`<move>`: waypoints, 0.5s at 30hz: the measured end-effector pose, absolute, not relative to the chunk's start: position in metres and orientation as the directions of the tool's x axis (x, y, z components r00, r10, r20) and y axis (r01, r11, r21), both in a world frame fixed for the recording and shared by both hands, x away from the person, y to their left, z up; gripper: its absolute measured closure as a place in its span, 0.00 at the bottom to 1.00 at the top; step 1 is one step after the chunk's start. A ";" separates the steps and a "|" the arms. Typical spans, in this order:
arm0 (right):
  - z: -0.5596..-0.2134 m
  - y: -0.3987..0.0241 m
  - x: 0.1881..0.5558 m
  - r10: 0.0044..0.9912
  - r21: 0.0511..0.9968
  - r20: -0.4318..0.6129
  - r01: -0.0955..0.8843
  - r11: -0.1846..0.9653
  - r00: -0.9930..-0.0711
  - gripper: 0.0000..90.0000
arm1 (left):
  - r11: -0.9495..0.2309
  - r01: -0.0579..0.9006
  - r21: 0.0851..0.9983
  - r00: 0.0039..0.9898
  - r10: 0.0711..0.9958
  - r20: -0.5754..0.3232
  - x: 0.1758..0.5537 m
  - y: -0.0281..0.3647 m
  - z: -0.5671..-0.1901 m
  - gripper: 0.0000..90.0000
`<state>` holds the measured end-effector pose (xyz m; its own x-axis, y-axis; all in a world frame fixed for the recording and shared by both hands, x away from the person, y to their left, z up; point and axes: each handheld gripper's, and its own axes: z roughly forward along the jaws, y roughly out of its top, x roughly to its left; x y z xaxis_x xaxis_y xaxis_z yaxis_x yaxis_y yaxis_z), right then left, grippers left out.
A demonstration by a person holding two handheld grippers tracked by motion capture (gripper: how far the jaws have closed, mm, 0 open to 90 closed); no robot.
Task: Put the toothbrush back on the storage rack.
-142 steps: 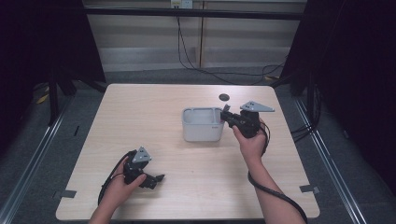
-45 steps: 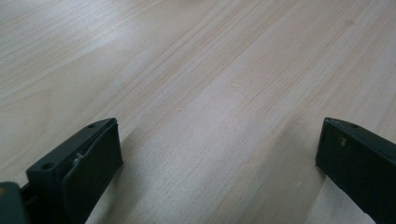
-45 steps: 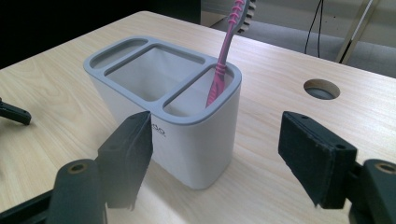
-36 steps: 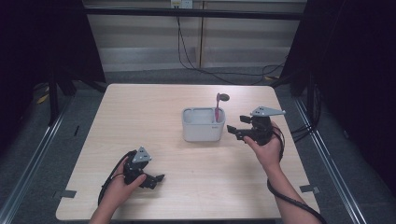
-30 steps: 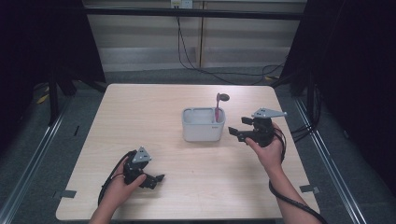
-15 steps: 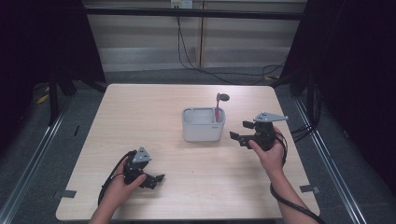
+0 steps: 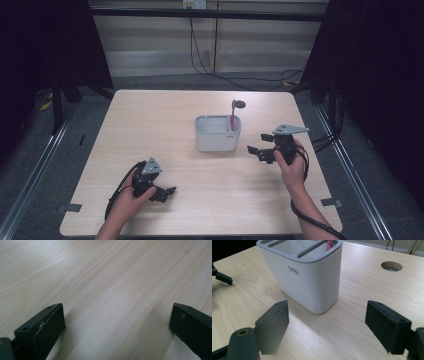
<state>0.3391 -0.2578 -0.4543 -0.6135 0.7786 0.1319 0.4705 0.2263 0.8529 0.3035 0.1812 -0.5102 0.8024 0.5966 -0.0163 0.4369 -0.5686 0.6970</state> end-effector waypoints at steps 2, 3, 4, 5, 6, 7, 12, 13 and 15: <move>-0.456 -0.259 0.339 0.779 0.851 0.130 0.473 0.230 -0.613 0.21 | -0.569 0.437 0.697 0.802 0.597 -0.016 0.304 0.181 -0.510 0.00; -0.457 -0.260 0.339 0.779 0.849 0.132 0.476 0.230 -0.613 0.21 | -0.568 0.437 0.697 0.802 0.597 -0.017 0.303 0.181 -0.510 0.00; -0.459 -0.260 0.339 0.778 0.848 0.134 0.477 0.230 -0.613 0.21 | -0.568 0.437 0.697 0.802 0.597 -0.017 0.303 0.181 -0.510 0.00; -0.460 -0.261 0.338 0.780 0.845 0.136 0.482 0.230 -0.611 0.21 | -0.568 0.437 0.697 0.802 0.597 -0.016 0.303 0.181 -0.510 0.00; -0.461 -0.262 0.338 0.779 0.843 0.137 0.485 0.233 -0.612 0.21 | -0.568 0.437 0.697 0.802 0.597 -0.016 0.303 0.181 -0.510 0.00; -0.463 -0.263 0.338 0.780 0.840 0.137 0.489 0.236 -0.611 0.21 | -0.568 0.437 0.697 0.802 0.597 -0.016 0.303 0.181 -0.510 0.00; -0.468 -0.268 0.337 0.780 0.835 0.143 0.497 0.235 -0.610 0.21 | -0.568 0.438 0.697 0.802 0.597 -0.017 0.303 0.181 -0.510 0.00; -0.469 -0.269 0.337 0.778 0.834 0.145 0.498 0.236 -0.611 0.21 | -0.568 0.437 0.697 0.802 0.597 -0.017 0.303 0.181 -0.510 0.00; -0.472 -0.272 0.337 0.774 0.832 0.152 0.502 0.236 -0.615 0.21 | -0.568 0.438 0.697 0.802 0.597 -0.017 0.303 0.181 -0.510 0.00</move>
